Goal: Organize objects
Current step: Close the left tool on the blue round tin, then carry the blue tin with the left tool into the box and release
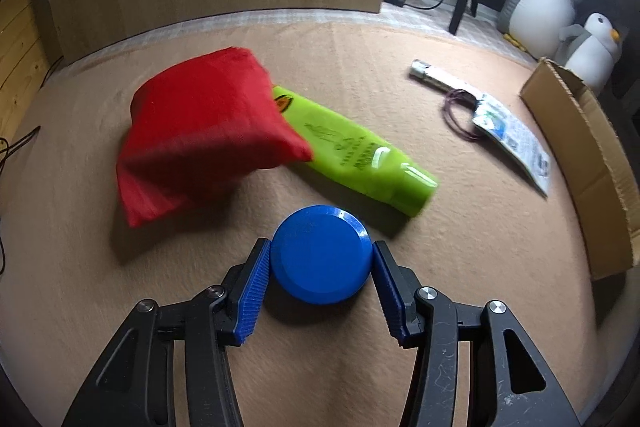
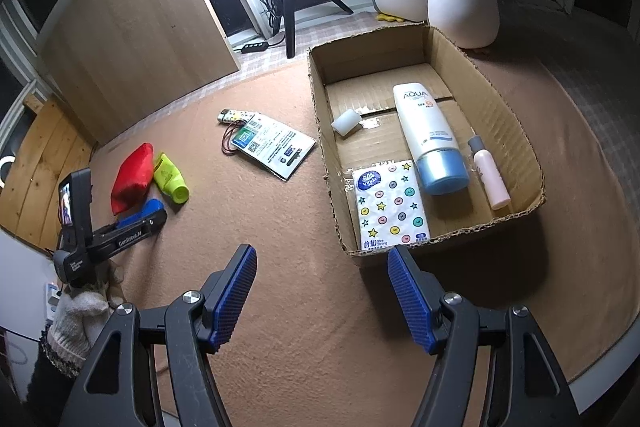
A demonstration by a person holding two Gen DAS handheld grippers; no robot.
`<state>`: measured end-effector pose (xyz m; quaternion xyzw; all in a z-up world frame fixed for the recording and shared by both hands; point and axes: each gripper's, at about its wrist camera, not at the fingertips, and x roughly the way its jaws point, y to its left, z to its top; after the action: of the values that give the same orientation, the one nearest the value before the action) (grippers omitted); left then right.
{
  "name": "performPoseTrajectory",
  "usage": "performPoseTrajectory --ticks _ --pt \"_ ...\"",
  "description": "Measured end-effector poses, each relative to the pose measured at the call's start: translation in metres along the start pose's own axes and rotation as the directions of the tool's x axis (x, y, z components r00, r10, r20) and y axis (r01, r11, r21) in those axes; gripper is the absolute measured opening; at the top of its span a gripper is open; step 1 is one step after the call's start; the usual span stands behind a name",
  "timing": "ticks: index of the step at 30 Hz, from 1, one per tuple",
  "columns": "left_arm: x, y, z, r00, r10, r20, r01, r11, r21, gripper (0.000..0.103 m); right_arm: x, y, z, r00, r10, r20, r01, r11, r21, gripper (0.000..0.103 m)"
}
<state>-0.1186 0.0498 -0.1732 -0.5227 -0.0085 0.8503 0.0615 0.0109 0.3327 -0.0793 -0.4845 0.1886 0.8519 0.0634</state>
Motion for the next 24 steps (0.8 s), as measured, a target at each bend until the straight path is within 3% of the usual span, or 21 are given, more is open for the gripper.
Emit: performPoseTrajectory --ticks 6,13,24 --pt "-0.031 -0.034 0.003 0.997 -0.056 0.053 0.054 0.998 0.034 0.054 -0.002 -0.005 0.002 1.000 -0.007 0.005 0.007 1.000 -0.004 0.064" --pt "-0.060 -0.102 0.025 0.981 -0.162 0.104 0.148 0.980 0.131 0.054 -0.009 -0.019 0.001 1.000 -0.017 0.014 0.017 1.000 0.009 0.065" --pt "-0.062 -0.202 0.055 0.960 -0.258 0.107 0.227 0.944 0.240 0.054 -0.028 -0.051 -0.005 0.999 -0.041 0.032 0.039 0.998 0.040 0.065"
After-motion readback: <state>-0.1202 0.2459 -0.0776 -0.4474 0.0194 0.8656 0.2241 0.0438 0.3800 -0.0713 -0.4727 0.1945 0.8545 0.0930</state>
